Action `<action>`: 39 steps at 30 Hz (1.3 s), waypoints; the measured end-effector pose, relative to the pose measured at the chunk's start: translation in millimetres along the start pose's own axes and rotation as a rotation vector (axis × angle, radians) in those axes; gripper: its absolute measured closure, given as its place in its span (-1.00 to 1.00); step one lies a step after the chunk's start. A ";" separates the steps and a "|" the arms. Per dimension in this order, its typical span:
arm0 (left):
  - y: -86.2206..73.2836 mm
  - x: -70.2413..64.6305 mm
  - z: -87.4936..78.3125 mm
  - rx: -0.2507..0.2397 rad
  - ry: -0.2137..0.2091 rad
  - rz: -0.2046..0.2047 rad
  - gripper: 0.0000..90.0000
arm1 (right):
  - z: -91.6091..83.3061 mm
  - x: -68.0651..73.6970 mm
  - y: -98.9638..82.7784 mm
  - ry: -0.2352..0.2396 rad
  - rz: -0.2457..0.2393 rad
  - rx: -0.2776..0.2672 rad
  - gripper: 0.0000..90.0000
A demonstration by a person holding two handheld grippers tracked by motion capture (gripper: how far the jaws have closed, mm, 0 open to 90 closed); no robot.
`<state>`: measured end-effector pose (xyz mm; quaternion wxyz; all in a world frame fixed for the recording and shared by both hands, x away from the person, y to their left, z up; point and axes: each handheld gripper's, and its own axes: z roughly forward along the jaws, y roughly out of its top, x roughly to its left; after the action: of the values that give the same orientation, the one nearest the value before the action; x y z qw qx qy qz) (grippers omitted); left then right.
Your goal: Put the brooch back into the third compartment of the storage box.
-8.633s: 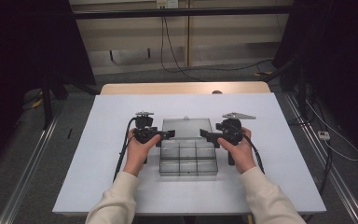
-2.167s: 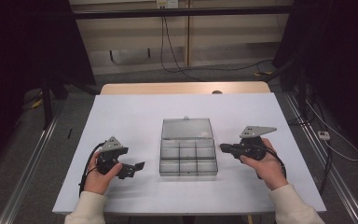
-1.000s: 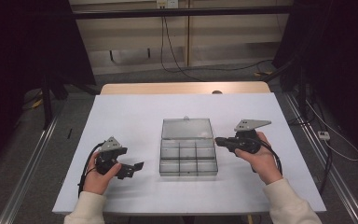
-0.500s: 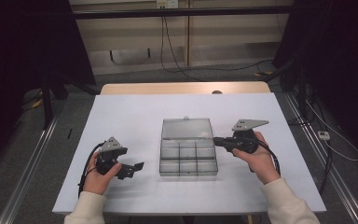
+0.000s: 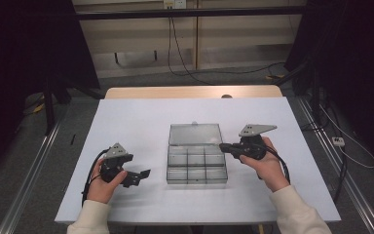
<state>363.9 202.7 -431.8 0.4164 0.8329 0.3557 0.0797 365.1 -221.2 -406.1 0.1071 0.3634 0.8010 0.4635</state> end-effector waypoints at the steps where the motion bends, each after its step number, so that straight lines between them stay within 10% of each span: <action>1: 0.0 0.0 0.0 0.000 -0.001 0.000 -0.85 | 0.3 0.2 0.2 0.001 0.001 0.000 1.00; 39: -0.3 -0.3 0.5 0.008 -0.005 0.003 -0.85 | 23.0 5.1 -6.6 0.009 -0.006 0.050 1.00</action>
<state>363.7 202.4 -432.3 0.4138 0.8352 0.3541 0.0769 370.0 -204.4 -423.3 0.0958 0.3614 0.8139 0.4448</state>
